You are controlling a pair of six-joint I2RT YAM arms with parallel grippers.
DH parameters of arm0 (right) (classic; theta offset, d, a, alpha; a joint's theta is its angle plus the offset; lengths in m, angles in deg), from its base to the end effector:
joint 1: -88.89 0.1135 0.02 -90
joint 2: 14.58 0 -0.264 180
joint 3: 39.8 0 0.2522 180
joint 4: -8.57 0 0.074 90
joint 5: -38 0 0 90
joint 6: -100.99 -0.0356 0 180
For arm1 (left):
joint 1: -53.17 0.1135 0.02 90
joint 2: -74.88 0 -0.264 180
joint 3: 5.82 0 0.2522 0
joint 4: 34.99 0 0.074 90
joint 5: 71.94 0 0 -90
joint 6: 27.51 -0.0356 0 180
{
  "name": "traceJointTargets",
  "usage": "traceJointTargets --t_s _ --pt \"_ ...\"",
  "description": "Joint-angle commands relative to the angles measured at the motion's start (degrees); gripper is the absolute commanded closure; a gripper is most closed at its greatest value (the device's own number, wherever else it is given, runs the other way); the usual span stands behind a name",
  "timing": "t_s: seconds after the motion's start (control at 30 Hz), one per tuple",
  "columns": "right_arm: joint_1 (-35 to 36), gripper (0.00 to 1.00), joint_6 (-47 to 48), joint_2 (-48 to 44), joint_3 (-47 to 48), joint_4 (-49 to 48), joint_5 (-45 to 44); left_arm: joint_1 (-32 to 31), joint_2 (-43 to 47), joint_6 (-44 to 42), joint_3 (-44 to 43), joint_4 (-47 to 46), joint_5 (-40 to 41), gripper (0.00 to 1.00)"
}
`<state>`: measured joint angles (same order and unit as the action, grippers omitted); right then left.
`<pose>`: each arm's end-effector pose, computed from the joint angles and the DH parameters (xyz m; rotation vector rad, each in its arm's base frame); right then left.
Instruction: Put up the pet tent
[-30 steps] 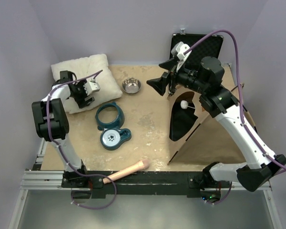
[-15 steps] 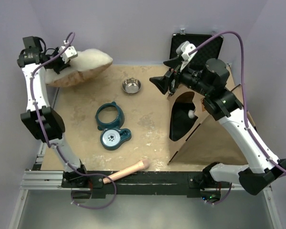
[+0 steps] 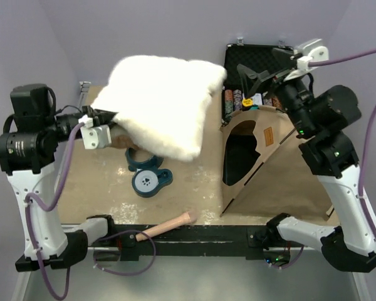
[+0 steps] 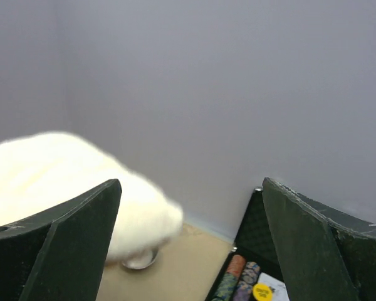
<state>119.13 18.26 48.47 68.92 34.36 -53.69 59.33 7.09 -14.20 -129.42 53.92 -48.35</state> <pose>0.1557 0.0896 0.5665 -0.3711 1.1733 0.3313 0.1386 -0.0179 0.5183 1.4680 1.0359 -0.2240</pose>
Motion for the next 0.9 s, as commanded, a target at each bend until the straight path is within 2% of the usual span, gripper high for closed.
traceJointTargets --t_s 0.0,0.07,0.1,0.17,0.23,0.37,0.43,0.6,0.73,0.87 --pt "-0.27 0.02 4.77 -2.57 5.32 10.09 -9.37 -4.91 2.48 14.94 7.77 -4.90 -12.85 1.00" --pt "-0.44 0.03 6.52 -4.15 4.80 16.58 -9.99 -7.97 5.72 31.93 16.81 -18.74 -14.53 1.00" --pt "-0.53 0.05 7.92 -5.12 4.10 18.53 -10.60 -8.96 7.74 42.30 22.07 -29.00 -14.71 1.00" --pt "-0.53 0.07 11.78 -6.61 2.09 22.49 -11.84 -11.41 11.09 57.80 30.53 -46.94 -13.31 1.00" --pt "-0.53 0.07 13.82 -6.71 1.55 27.84 -12.19 -13.61 12.33 65.32 34.86 -56.05 -10.76 1.00" --pt "-0.53 0.11 15.32 -4.43 3.74 38.84 -7.98 -17.31 6.72 59.57 31.28 -45.75 -7.07 1.00" --pt "-0.53 0.14 15.15 -3.03 4.62 42.10 -8.23 -18.71 4.95 56.21 30.13 -44.30 -5.23 1.00" --pt "-0.53 0.14 14.44 -0.74 4.45 43.51 -10.60 -21.09 2.49 56.22 32.06 -49.40 -4.78 1.00" --pt "-0.97 0.14 13.56 1.72 5.76 44.21 -14.21 -24.78 0.91 44.63 30.22 -42.39 -4.51 1.00" --pt "-3.34 0.17 12.86 3.84 8.40 46.06 -12.20 -25.22 0.55 41.01 29.51 -38.69 -7.76 1.00"
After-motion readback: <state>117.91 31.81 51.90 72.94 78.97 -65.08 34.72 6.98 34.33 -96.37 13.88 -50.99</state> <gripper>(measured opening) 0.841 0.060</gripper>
